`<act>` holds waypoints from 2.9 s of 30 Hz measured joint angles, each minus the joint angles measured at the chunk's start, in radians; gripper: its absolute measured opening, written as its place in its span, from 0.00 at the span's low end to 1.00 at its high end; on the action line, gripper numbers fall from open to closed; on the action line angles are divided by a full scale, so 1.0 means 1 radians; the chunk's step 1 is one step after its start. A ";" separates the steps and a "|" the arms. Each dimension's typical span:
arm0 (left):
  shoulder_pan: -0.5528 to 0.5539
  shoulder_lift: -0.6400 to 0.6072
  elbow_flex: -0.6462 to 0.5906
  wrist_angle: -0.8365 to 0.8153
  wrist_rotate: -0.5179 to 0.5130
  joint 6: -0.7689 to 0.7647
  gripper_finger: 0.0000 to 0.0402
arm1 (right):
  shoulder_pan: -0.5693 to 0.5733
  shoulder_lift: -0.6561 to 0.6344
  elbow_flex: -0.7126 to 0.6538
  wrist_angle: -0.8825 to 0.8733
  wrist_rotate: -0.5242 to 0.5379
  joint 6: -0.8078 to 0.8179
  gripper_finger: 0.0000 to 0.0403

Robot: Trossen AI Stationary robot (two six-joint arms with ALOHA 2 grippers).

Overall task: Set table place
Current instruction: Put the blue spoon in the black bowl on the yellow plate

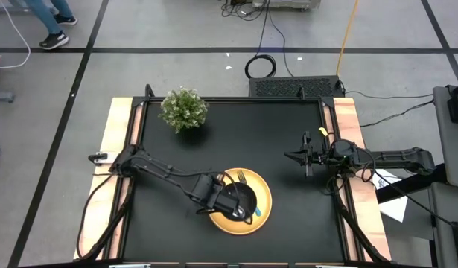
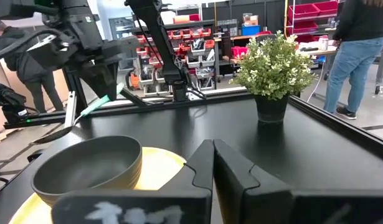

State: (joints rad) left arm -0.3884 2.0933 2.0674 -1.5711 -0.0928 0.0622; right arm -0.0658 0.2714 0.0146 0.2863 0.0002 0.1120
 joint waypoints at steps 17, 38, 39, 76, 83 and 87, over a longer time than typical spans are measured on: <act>0.038 -0.001 -0.023 0.000 -0.343 0.156 0.17 | 0.000 0.000 0.000 -0.001 0.000 0.000 0.00; -0.010 -0.001 -0.185 0.000 -0.659 0.367 0.17 | 0.000 0.000 0.000 0.000 0.003 -0.003 0.00; -0.015 -0.001 -0.185 0.000 -0.666 0.376 0.17 | 0.000 0.000 0.000 0.000 0.003 -0.003 0.00; -0.065 0.100 -0.177 0.000 -0.641 0.381 0.17 | 0.000 0.020 0.000 0.009 0.004 0.001 0.00; -0.076 0.100 -0.177 0.006 -0.728 0.457 0.17 | 0.000 0.020 0.000 0.023 0.004 0.000 0.00; -0.076 0.100 -0.177 0.042 -0.779 0.493 0.17 | 0.000 0.020 0.000 0.023 0.004 0.000 0.00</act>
State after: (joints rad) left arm -0.4640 2.1929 1.8904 -1.5289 -0.8714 0.5549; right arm -0.0654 0.2916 0.0143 0.3093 0.0044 0.1122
